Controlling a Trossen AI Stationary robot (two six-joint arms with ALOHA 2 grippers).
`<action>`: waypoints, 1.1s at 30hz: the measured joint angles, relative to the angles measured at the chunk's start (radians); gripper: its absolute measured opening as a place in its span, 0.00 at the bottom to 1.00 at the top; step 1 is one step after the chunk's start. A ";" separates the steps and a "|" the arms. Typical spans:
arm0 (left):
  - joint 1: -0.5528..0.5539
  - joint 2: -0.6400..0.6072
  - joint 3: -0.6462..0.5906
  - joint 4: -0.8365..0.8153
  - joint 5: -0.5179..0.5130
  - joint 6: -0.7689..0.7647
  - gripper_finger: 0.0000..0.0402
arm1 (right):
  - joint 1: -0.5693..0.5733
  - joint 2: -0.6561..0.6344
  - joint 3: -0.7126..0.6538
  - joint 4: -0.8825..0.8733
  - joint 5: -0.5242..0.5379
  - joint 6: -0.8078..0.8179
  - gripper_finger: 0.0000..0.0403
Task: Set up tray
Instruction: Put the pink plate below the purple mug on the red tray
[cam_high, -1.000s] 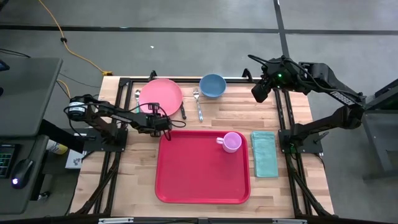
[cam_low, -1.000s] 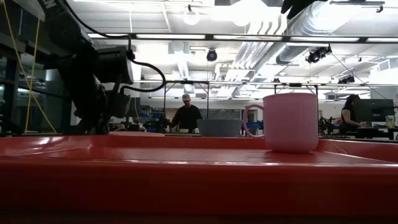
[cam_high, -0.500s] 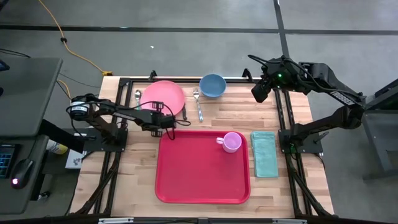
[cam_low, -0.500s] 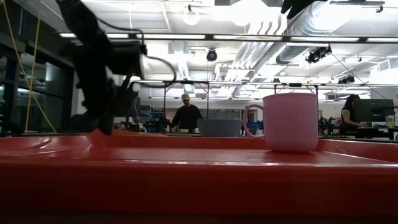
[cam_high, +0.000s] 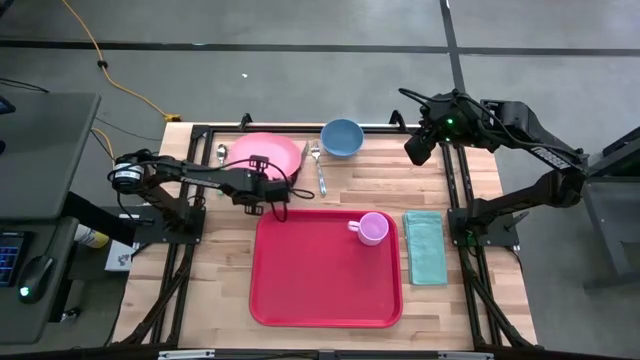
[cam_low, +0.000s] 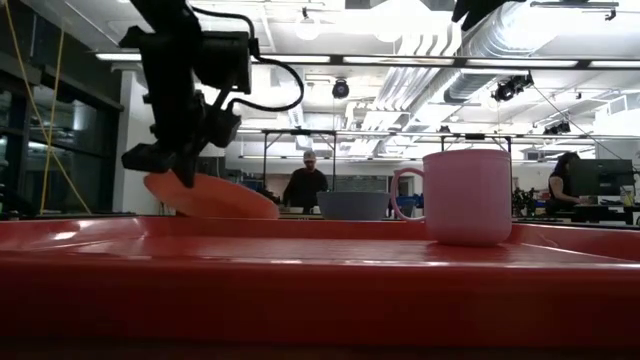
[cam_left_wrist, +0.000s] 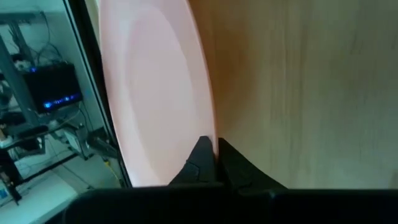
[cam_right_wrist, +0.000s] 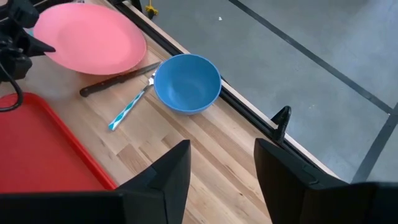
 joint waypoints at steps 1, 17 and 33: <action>-0.001 -0.002 0.002 -0.015 0.001 -0.005 0.03 | 0.000 0.000 0.000 0.000 0.000 0.000 0.39; -0.053 -0.215 0.010 -0.154 0.028 -0.132 0.03 | 0.000 0.000 0.000 0.003 0.000 -0.045 0.39; -0.268 -0.304 0.245 -0.151 0.138 0.089 0.03 | 0.000 0.000 0.000 0.019 0.012 -0.072 0.39</action>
